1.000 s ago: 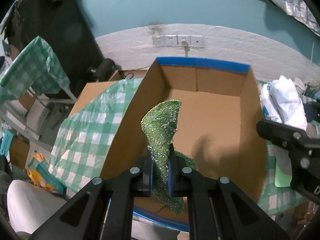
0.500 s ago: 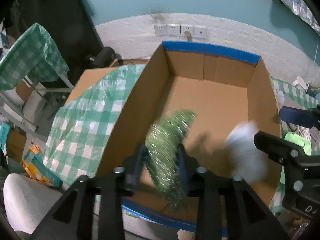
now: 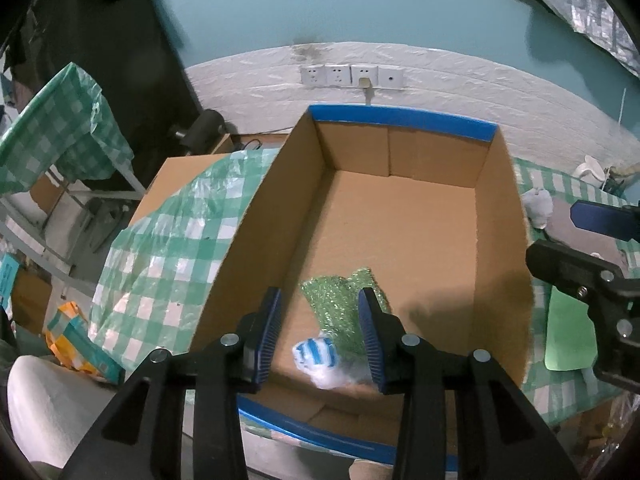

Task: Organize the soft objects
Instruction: 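Open right tool to drop white bundle while left tool releases scrubber into box, then move both tools back over the table toward light green cloth and grey fleece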

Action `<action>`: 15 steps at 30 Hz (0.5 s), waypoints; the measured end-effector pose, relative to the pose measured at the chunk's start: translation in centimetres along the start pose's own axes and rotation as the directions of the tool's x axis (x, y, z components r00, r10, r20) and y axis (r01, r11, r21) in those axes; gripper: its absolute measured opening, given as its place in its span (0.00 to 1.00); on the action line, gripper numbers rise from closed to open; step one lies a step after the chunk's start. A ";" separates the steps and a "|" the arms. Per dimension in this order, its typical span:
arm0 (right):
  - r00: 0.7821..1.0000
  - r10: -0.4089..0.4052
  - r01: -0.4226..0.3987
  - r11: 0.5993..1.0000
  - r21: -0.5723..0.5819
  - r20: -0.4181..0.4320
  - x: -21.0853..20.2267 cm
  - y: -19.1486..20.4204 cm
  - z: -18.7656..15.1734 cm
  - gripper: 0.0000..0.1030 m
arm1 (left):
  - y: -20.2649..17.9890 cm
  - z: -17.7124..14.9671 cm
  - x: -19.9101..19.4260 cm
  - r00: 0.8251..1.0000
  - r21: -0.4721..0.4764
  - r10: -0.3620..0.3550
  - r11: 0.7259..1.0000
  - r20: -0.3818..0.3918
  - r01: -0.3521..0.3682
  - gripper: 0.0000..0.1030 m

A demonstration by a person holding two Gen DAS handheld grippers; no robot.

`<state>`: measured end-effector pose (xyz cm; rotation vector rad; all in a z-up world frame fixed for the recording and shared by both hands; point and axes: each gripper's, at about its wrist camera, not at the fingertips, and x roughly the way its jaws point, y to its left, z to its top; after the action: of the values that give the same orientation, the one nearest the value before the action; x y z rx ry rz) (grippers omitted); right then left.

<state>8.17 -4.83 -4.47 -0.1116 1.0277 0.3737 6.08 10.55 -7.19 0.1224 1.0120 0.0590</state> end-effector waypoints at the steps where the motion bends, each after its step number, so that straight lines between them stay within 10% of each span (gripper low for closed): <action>1: 1.000 -0.002 0.002 1.000 0.002 0.003 -0.2 -0.2 -0.1 0.67 | -0.2 0.0 -0.1 1.000 0.005 -0.003 1.000 0.003 0.003 0.38; 15: 0.999 -0.045 0.044 0.998 0.049 0.020 -1.8 -4.7 -2.5 0.68 | -4.6 0.3 -1.8 0.998 0.075 -0.058 0.996 0.029 0.056 0.45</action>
<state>6.95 -10.36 -4.63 -0.0863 1.0109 0.3085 5.34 5.77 -6.07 0.1615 0.9866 -0.0323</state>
